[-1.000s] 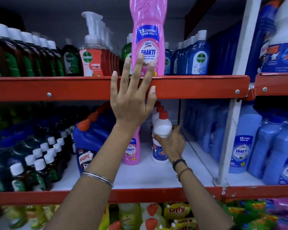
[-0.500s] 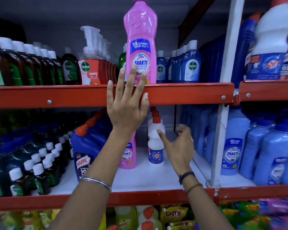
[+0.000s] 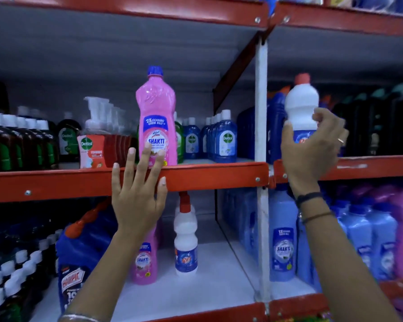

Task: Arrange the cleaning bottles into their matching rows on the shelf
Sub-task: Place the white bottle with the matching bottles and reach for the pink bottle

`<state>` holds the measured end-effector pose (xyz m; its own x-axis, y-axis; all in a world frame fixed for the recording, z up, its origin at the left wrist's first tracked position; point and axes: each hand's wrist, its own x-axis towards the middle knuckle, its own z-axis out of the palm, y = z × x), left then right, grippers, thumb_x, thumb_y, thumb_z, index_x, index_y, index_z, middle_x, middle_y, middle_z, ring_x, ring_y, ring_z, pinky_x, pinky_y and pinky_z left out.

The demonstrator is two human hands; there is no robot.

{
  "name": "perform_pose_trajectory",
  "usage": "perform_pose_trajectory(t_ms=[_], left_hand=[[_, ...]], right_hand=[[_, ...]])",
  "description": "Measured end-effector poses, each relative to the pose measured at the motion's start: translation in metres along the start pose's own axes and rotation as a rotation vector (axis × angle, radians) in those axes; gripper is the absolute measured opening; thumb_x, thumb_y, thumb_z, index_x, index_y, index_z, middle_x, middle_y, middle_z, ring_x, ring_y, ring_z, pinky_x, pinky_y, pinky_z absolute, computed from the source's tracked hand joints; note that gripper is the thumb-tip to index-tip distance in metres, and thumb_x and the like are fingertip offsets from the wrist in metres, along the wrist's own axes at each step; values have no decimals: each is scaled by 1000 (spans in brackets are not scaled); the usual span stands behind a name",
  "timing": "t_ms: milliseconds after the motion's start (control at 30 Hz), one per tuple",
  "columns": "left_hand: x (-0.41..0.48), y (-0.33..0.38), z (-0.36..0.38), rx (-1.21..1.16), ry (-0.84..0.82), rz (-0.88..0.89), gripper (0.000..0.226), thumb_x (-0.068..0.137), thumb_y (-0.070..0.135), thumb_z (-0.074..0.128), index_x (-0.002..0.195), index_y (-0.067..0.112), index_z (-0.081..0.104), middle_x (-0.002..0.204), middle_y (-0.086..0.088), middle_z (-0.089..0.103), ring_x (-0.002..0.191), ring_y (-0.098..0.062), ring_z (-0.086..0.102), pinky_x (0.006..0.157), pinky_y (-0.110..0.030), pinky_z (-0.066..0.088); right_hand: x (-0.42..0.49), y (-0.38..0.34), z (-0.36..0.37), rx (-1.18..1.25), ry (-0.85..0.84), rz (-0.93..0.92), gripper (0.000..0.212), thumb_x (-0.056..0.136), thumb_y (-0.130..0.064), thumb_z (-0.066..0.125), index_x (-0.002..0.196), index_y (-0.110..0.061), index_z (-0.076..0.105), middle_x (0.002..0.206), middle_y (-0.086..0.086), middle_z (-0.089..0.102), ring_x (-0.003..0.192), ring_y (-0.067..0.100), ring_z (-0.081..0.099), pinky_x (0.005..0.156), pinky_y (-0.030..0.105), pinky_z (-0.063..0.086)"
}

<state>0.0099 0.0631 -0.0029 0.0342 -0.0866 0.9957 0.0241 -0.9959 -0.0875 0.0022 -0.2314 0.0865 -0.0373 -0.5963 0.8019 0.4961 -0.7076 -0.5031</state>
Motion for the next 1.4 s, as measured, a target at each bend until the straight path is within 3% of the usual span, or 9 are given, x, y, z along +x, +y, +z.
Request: perform_pose_trajectory(t_ms=[133, 233, 333, 467, 633, 833, 1100, 1267, 1400], left_hand=[[0, 1, -1, -2, -11, -9, 49, 100, 37, 29, 147, 24, 35, 155, -3, 30, 145, -27, 24, 116, -52, 18], [0, 0, -1, -8, -24, -15, 50, 99, 38, 27, 147, 23, 34, 155, -4, 31, 145, -27, 24, 116, -52, 17], [0, 1, -2, -17, -30, -18, 51, 99, 38, 28, 147, 23, 35, 155, -4, 31, 145, -26, 24, 116, -52, 17], [0, 1, -2, -11, -32, -24, 50, 99, 39, 27, 146, 23, 37, 154, -5, 33, 144, -26, 26, 116, -52, 17], [1, 0, -5, -21, -52, -17, 51, 99, 40, 26, 146, 23, 34, 154, -6, 33, 144, -27, 26, 115, -53, 19], [1, 0, -8, -33, -85, -13, 52, 98, 39, 28, 147, 22, 33, 156, -6, 29, 145, -27, 22, 116, -53, 16], [0, -1, -9, -26, -92, -3, 51, 99, 39, 28, 148, 24, 30, 158, -3, 24, 147, -24, 18, 117, -50, 12], [0, -2, -7, -27, -80, 1, 51, 100, 38, 29, 149, 25, 29, 158, -3, 25, 147, -23, 17, 118, -47, 7], [-1, -3, -2, -9, -46, 12, 50, 100, 37, 28, 149, 25, 29, 157, -3, 27, 146, -23, 20, 118, -46, 7]], right_hand=[[37, 17, 25, -206, -210, 62, 83, 75, -49, 64, 137, -5, 32, 134, 21, 44, 121, 39, 42, 92, 47, 42], [56, 22, 35, -285, -334, 155, 90, 73, -53, 67, 136, 0, 30, 132, 26, 48, 118, 44, 48, 84, 49, 44], [68, 23, 36, -300, -413, 183, 83, 73, -48, 68, 129, 4, 34, 123, 28, 55, 112, 45, 52, 74, 42, 37], [78, 17, 32, -257, -427, 204, 74, 70, -43, 72, 121, 2, 42, 120, 25, 58, 109, 44, 55, 72, 39, 33], [69, 2, 13, -43, -296, 200, 75, 67, -47, 75, 120, -3, 45, 121, 18, 61, 109, 38, 58, 76, 37, 43], [51, -32, -32, 182, -170, 176, 74, 67, -52, 74, 122, -10, 48, 117, 4, 65, 103, 22, 61, 75, 21, 33], [-22, -39, -73, 440, -378, 325, 64, 51, -59, 79, 101, -26, 55, 94, -16, 67, 87, 6, 66, 82, 32, 53], [-97, -24, -74, 372, -526, 416, 63, 53, -49, 83, 105, -25, 56, 96, -13, 67, 83, 6, 63, 67, 10, 45], [-166, -9, -62, 283, -606, 447, 70, 54, -47, 83, 113, -27, 52, 99, -12, 61, 89, 13, 59, 75, 34, 51]])
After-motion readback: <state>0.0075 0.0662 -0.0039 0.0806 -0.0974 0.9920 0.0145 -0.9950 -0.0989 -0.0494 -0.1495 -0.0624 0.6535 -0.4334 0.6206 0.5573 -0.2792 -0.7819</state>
